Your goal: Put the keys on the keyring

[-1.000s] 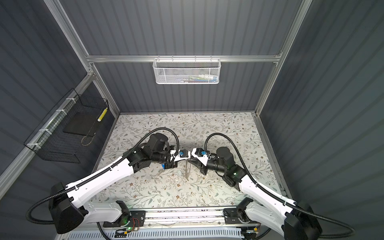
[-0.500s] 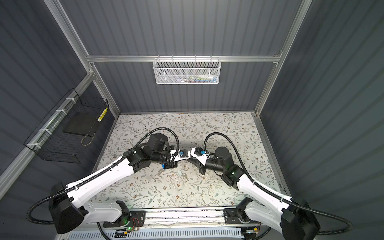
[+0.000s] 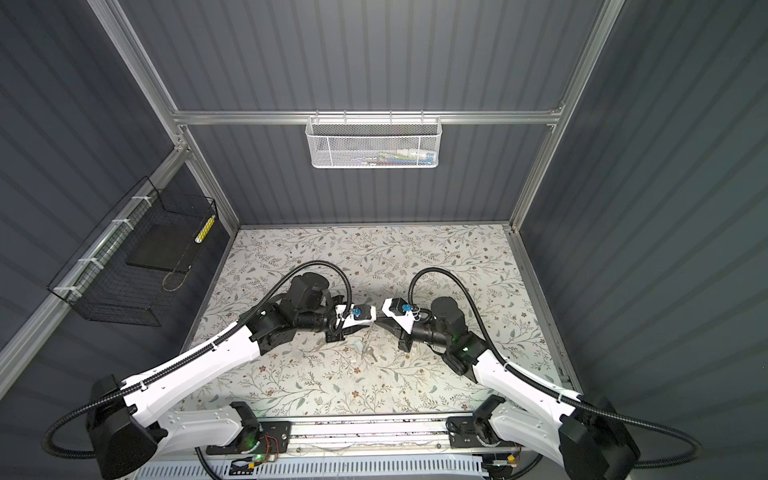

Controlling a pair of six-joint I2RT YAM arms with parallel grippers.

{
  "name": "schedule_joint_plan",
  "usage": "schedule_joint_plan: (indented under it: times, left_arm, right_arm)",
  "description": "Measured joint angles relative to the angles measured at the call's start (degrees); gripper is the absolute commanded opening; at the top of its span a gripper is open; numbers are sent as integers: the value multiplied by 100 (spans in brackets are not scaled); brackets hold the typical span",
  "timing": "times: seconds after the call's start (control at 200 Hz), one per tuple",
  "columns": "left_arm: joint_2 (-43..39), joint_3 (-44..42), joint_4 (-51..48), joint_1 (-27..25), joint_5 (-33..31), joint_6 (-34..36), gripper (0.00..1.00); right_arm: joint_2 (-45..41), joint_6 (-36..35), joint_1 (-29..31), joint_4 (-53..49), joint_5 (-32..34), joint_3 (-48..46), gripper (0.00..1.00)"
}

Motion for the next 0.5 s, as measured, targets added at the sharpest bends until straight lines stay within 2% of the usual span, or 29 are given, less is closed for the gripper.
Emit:
schedule_joint_plan:
  times: [0.2,0.5]
  left_arm:
    - [-433,-909,1045,737,824,-680,27]
    - [-472,-1202,1875,763,1882,-1088,23]
  right_arm:
    - [79,146,0,535,-293,-48,0]
    - [81,175,0,1071,-717,-66,0]
